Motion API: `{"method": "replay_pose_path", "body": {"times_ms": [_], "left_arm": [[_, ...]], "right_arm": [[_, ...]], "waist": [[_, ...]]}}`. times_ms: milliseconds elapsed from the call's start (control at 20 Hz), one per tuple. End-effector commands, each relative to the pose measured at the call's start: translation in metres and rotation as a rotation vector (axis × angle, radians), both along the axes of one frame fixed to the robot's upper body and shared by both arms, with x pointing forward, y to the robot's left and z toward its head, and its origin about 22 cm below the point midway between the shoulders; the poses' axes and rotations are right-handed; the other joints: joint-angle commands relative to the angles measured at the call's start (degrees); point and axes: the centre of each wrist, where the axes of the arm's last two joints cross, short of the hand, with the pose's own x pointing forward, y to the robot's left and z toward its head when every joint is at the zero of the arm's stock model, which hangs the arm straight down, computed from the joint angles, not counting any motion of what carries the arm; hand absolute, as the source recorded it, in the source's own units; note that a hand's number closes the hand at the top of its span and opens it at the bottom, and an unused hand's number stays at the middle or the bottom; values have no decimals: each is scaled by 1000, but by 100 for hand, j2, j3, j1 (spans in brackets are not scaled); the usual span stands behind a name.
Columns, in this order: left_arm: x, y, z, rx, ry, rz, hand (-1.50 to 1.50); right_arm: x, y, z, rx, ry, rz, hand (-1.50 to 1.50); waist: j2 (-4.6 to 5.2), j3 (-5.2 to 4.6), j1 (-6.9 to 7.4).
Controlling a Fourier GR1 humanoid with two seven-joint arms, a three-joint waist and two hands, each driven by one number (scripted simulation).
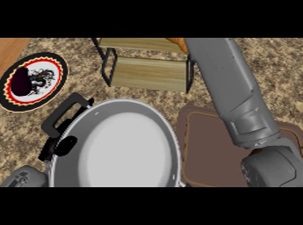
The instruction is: Pick the croissant from the tray and place it in the tiered shelf
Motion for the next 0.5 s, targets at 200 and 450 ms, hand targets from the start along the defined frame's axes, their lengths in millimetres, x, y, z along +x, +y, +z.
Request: {"method": "replay_pose_path", "body": {"times_ms": [200, 450], "left_arm": [[-5, 15, -6, 37, -4, 41, 0], [-8, 5, -15, 28, 17, 110, 0]], "right_arm": [[2, -6, 6, 182, -285, -195, -150], [1, -19, -1, 158, -431, -382, -150]], "waist": [[-81, -27, -157], [-153, -24, -456]]}}
